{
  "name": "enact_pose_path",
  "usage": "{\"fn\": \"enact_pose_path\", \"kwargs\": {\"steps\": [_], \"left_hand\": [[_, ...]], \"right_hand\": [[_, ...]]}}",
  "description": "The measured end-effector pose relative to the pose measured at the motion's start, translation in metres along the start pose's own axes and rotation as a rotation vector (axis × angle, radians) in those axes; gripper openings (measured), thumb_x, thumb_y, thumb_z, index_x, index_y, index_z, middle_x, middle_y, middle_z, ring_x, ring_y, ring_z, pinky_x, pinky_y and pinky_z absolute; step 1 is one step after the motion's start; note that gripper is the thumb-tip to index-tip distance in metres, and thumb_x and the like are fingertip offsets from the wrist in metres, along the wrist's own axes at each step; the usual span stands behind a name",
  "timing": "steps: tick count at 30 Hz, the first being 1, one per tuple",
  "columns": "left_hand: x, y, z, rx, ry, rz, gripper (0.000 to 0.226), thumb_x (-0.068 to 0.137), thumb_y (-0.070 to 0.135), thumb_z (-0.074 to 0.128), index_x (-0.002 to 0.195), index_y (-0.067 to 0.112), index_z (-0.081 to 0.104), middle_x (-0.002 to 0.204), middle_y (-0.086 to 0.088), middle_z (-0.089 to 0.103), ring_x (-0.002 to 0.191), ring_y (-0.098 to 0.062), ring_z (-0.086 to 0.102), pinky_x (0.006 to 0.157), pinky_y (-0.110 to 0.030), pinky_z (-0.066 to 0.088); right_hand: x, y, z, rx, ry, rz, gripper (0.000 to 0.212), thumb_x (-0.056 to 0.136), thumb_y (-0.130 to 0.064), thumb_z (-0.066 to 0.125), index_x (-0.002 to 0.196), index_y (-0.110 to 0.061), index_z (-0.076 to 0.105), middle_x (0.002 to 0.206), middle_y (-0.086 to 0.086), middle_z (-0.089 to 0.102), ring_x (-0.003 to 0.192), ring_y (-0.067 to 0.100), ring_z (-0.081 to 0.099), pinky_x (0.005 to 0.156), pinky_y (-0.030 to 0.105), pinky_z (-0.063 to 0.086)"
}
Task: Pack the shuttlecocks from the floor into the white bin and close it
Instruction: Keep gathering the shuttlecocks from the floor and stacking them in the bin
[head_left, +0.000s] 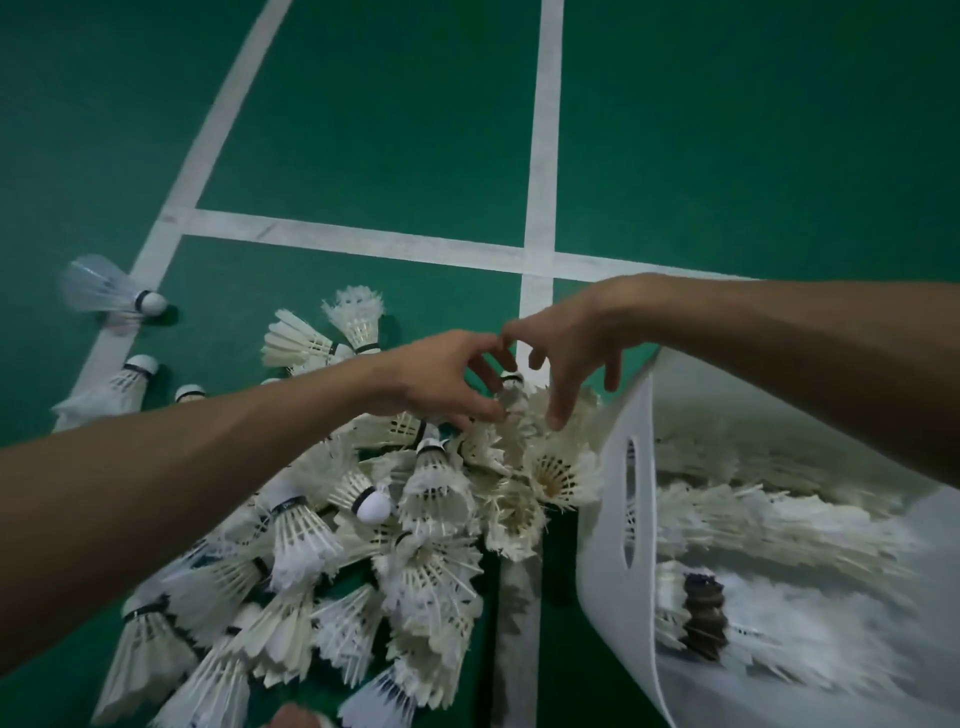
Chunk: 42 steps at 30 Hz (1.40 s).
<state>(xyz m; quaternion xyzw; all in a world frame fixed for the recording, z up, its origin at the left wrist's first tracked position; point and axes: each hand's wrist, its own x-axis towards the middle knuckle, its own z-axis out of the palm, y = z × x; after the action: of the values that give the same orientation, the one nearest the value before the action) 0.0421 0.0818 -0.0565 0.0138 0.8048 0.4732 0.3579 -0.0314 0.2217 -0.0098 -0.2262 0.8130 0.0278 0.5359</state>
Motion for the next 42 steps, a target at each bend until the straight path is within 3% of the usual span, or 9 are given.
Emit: {"fn": "enact_pose_path", "kwargs": {"steps": [8, 13, 17, 22, 26, 28, 32, 36, 42], "left_hand": [[-0.008, -0.008, -0.010, 0.025, 0.058, 0.045, 0.040, 0.085, 0.008, 0.068, 0.119, 0.024, 0.054, 0.095, 0.002, 0.068, 0.080, -0.014, 0.068, 0.067, -0.020, 0.054], [-0.019, 0.000, -0.017, 0.117, 0.159, 0.106, 0.047, 0.089, -0.004, 0.053, 0.110, 0.038, 0.056, 0.108, 0.005, 0.063, 0.096, -0.022, 0.065, 0.081, -0.045, 0.056], [-0.028, 0.006, -0.019, 0.207, 0.166, 0.133, 0.049, 0.089, -0.010, 0.042, 0.108, 0.029, 0.065, 0.108, 0.012, 0.061, 0.080, 0.008, 0.058, 0.072, -0.018, 0.048], [-0.034, 0.009, -0.003, 0.320, -0.033, 0.106, 0.030, 0.100, 0.027, 0.042, 0.121, 0.017, 0.061, 0.130, 0.000, 0.057, 0.114, -0.008, 0.052, 0.104, -0.031, 0.039], [-0.030, 0.005, 0.018, 0.583, -0.056, 0.092, 0.084, 0.073, 0.055, 0.070, 0.142, 0.025, 0.033, 0.144, 0.003, 0.039, 0.124, -0.010, 0.040, 0.106, -0.029, 0.032], [-0.027, -0.003, 0.030, 0.712, -0.004, 0.109, 0.099, 0.065, 0.054, 0.077, 0.145, 0.032, 0.022, 0.143, 0.001, 0.036, 0.127, -0.016, 0.037, 0.107, -0.036, 0.036], [-0.024, -0.004, 0.032, 0.686, 0.170, 0.165, 0.085, 0.074, 0.036, 0.076, 0.142, 0.036, 0.024, 0.133, 0.000, 0.045, 0.115, -0.014, 0.046, 0.096, -0.029, 0.043], [-0.030, 0.001, 0.014, 0.434, 0.279, 0.161, 0.087, 0.071, 0.028, 0.080, 0.140, 0.031, 0.027, 0.143, 0.000, 0.032, 0.125, -0.015, 0.038, 0.105, -0.029, 0.031], [-0.041, 0.013, 0.005, 0.427, 0.319, 0.263, 0.086, 0.067, 0.034, 0.083, 0.133, 0.028, 0.028, 0.154, 0.003, 0.009, 0.125, -0.012, 0.024, 0.108, -0.033, 0.022]], "right_hand": [[0.006, 0.003, 0.002, 0.018, -0.006, -0.072, 0.090, 0.071, -0.012, 0.083, 0.142, -0.029, 0.031, 0.118, 0.001, 0.049, 0.093, 0.024, 0.062, 0.071, 0.042, 0.060], [-0.007, 0.008, -0.006, -0.005, 0.167, -0.119, 0.063, 0.071, -0.020, 0.082, 0.126, -0.026, 0.052, 0.104, -0.002, 0.055, 0.079, 0.017, 0.061, 0.061, 0.030, 0.057], [-0.020, 0.012, -0.010, 0.032, 0.368, -0.173, 0.045, 0.073, -0.024, 0.079, 0.114, -0.023, 0.061, 0.107, 0.003, 0.061, 0.067, 0.014, 0.061, 0.045, 0.018, 0.045], [-0.034, 0.014, -0.008, 0.027, 0.526, -0.193, 0.037, 0.077, -0.023, 0.072, 0.113, -0.021, 0.066, 0.115, 0.005, 0.063, 0.089, 0.020, 0.064, 0.064, 0.027, 0.055], [-0.041, 0.015, -0.005, 0.011, 0.611, -0.222, 0.037, 0.077, -0.027, 0.073, 0.113, -0.018, 0.067, 0.117, 0.004, 0.062, 0.093, 0.019, 0.055, 0.065, 0.022, 0.041], [-0.045, 0.014, -0.005, 0.012, 0.653, -0.260, 0.040, 0.076, -0.031, 0.074, 0.113, -0.017, 0.067, 0.115, 0.004, 0.061, 0.091, 0.017, 0.053, 0.065, 0.021, 0.037], [-0.054, 0.013, -0.004, 0.029, 0.725, -0.309, 0.050, 0.069, -0.040, 0.081, 0.112, -0.018, 0.066, 0.103, -0.001, 0.055, 0.088, 0.017, 0.053, 0.056, 0.015, 0.036], [-0.059, 0.014, -0.002, 0.049, 0.756, -0.322, 0.055, 0.068, -0.039, 0.082, 0.113, -0.017, 0.060, 0.103, -0.003, 0.052, 0.091, 0.016, 0.053, 0.056, 0.013, 0.034], [-0.067, 0.019, 0.002, 0.185, 0.743, -0.347, 0.049, 0.067, -0.035, 0.083, 0.109, -0.019, 0.062, 0.104, -0.005, 0.058, 0.086, 0.014, 0.060, 0.060, 0.015, 0.045]]}}
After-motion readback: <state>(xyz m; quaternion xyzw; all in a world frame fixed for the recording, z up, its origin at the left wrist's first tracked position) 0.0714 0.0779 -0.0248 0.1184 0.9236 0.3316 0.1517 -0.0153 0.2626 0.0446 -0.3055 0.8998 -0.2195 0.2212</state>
